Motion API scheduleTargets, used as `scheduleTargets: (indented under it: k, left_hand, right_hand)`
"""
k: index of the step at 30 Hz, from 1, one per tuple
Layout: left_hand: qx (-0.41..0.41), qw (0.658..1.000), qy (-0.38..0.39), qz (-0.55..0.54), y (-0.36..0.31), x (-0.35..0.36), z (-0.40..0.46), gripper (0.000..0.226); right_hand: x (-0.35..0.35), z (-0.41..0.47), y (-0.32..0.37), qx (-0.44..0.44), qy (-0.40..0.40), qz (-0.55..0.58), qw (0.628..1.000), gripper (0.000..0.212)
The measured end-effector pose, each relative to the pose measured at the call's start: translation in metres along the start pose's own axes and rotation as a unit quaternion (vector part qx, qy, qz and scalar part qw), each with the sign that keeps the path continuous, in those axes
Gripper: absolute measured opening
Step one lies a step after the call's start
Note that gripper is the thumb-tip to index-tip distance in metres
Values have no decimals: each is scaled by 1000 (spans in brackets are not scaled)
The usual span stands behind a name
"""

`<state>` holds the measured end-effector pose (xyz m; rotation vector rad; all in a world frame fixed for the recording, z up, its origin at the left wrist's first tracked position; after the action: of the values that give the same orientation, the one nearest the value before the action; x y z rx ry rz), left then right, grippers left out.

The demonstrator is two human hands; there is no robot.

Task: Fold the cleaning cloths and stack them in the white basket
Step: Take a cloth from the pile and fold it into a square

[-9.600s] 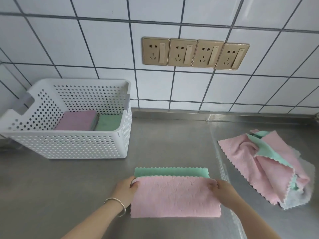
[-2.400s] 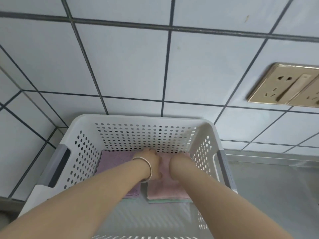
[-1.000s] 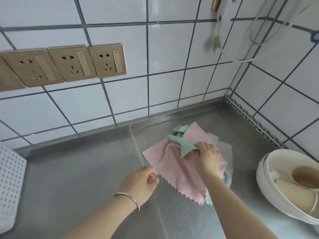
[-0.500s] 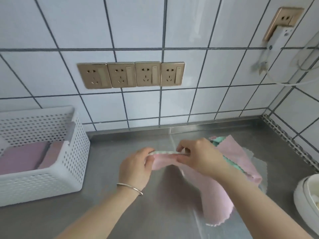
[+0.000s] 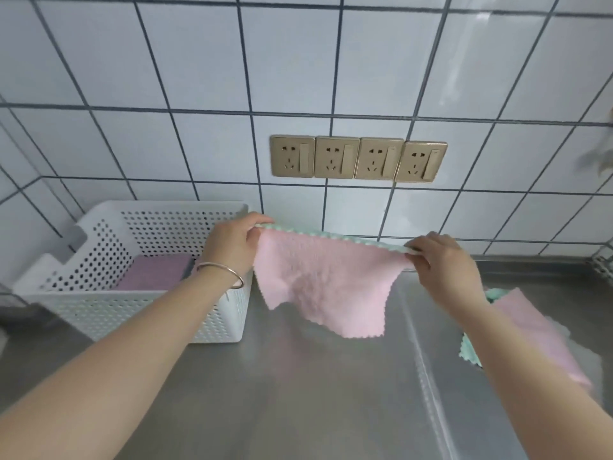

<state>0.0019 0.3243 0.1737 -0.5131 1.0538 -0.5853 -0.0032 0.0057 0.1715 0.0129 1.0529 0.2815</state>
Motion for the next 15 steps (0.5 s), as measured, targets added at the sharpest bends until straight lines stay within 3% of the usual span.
scheduleTargets:
  k: [3, 6, 10, 12, 15]
  left_hand:
    - [32, 999, 5, -17, -4, -13, -27, 39]
    - [49, 995, 90, -17, 13, 2, -78, 47]
    - [145, 958, 243, 42, 51, 49, -153, 35]
    - [104, 929, 350, 56, 66, 70, -178, 36]
    - [44, 888, 441, 120, 75, 94, -207, 38]
  right_hand:
    - [-10, -16, 5, -47, -56, 31, 997, 21]
    - [0, -45, 0, -96, -20, 35, 995, 25]
    - [53, -100, -18, -114, 133, 2, 984, 38]
    - [85, -133, -27, -89, 209, -1, 974, 38]
    - [116, -171, -24, -63, 356, -23, 932, 26]
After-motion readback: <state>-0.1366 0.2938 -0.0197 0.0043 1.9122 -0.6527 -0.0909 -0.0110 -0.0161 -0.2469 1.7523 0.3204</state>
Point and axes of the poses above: each hand's wrist, its own z-axis towards the middle knuckle, its own x-axis out of the palm, y = z × x, the point moved 4 cm from there along z, towards the middle knuckle, and after that the axes turned 9 degrees about -z, right-handed, at the moved point
